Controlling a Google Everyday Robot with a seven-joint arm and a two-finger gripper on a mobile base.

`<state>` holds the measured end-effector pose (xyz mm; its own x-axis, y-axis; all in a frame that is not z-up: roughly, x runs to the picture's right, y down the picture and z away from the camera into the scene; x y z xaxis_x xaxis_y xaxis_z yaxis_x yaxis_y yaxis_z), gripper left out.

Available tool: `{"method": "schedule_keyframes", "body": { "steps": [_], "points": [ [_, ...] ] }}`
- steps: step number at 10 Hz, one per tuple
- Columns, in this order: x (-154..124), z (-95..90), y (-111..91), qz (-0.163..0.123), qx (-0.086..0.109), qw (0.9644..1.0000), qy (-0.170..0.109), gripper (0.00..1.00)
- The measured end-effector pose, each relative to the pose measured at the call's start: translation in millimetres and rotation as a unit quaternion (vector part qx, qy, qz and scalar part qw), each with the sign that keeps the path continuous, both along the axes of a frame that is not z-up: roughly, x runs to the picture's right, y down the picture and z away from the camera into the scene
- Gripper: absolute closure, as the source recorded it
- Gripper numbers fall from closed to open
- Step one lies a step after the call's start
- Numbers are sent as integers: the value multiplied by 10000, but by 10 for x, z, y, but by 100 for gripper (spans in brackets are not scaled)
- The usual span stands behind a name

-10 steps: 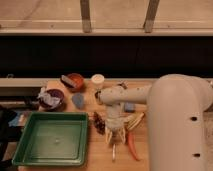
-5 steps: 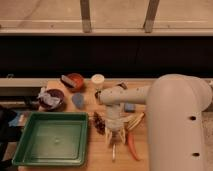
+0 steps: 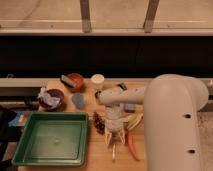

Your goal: Place fork in paper cup

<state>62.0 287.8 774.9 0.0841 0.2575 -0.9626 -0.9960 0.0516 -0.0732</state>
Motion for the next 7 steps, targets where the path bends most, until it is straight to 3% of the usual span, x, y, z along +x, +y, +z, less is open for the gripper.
{"method": "schedule_keyframes", "body": {
  "steps": [2,5,7],
  "points": [
    [-22,28,36,-13,-43,10000,-8,41],
    [-96,72,83,-143,-120,9998,3,67],
    [-80,69,58,-145,-111,9998,10,90]
  ]
}}
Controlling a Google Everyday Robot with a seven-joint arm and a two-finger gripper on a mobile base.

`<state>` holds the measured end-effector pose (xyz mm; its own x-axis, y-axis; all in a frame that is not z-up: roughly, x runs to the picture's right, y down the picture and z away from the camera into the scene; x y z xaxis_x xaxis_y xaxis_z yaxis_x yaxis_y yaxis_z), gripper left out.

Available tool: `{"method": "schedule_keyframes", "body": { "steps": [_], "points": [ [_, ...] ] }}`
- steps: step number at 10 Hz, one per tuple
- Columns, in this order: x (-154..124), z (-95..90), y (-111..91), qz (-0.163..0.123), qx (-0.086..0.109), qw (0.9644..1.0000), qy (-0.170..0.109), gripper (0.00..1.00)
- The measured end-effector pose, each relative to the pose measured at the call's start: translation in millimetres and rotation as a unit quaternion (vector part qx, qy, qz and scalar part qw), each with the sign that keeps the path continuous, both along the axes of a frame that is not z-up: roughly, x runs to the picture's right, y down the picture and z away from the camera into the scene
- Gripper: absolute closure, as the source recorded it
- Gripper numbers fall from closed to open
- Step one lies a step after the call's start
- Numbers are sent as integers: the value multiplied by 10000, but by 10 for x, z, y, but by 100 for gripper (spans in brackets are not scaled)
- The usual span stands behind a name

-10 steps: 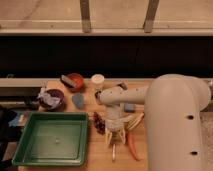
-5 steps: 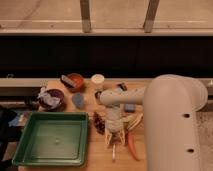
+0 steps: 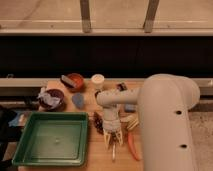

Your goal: Place fork in paper cup

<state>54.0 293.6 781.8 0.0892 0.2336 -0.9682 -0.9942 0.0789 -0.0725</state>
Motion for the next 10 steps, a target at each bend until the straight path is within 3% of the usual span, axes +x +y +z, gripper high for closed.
{"method": "schedule_keyframes", "body": {
  "steps": [2,10],
  "points": [
    [-19,6,-7,-2,10,10000,-17,100],
    [40,-1,-13,41,38,10000,3,100]
  ]
}}
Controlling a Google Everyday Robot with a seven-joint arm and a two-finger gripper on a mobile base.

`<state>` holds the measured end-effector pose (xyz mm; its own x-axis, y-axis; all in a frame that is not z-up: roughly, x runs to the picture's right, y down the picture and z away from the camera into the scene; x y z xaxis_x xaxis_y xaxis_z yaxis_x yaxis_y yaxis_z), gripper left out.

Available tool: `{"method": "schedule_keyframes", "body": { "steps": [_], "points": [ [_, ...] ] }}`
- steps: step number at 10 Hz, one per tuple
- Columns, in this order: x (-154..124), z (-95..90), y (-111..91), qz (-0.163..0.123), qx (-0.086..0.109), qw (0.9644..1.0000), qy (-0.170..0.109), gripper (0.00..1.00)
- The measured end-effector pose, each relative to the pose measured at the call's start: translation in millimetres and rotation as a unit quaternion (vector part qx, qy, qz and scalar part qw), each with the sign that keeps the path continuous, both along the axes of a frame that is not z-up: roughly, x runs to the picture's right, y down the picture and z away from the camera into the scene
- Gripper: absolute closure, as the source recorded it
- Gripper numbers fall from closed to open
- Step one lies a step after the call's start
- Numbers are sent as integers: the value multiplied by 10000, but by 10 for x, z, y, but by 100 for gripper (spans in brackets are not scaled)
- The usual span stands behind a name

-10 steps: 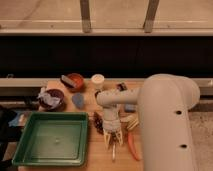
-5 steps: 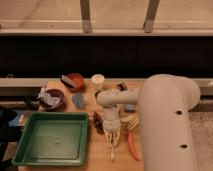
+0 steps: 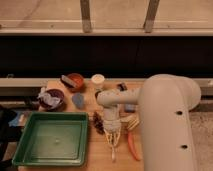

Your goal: Place fork in paper cup

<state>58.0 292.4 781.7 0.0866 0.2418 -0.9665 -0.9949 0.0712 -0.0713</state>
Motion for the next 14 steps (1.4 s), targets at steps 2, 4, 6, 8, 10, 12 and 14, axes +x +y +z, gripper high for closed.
{"method": "schedule_keyframes", "body": {
  "steps": [2,4,6,8,10,12,14],
  "points": [
    [192,-55,-234,105,327,9992,187,100],
    [323,-175,-566,171,618,9974,331,100],
    [573,-244,-967,305,969,9931,582,100],
    [684,-157,-1184,462,1066,9914,609,100],
    [816,42,-1432,646,1051,9901,663,100],
    [745,232,-1760,733,1125,9888,645,100],
    [613,183,-2057,753,1350,9863,575,100]
  ]
}}
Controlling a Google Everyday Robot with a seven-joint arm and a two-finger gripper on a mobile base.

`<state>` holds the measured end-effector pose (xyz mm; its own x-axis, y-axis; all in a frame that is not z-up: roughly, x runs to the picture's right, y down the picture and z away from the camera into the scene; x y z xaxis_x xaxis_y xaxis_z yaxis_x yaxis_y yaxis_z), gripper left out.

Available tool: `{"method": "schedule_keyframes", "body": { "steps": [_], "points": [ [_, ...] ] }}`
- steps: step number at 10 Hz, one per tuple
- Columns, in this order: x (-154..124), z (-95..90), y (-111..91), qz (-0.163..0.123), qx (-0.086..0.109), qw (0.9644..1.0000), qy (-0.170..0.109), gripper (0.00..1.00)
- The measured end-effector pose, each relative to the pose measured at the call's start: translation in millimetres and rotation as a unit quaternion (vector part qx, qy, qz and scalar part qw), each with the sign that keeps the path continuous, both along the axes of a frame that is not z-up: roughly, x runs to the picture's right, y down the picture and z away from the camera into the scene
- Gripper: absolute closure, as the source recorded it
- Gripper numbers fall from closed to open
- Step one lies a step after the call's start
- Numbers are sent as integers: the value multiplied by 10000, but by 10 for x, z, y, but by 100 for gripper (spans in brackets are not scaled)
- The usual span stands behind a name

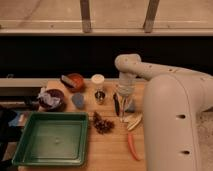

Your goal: Place fork in paper cup

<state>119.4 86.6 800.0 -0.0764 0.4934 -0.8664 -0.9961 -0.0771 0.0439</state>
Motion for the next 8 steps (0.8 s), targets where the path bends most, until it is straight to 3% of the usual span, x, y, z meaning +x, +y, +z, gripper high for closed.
{"method": "schedule_keyframes", "body": {
  "steps": [2,5,6,8],
  "points": [
    [-157,-114,-272,46,499,9986,-172,100],
    [-335,-149,-478,114,1452,9889,-282,100],
    [-435,-131,-548,87,1668,9854,-344,100],
    [-443,-124,-569,64,1688,9850,-349,100]
  ]
}}
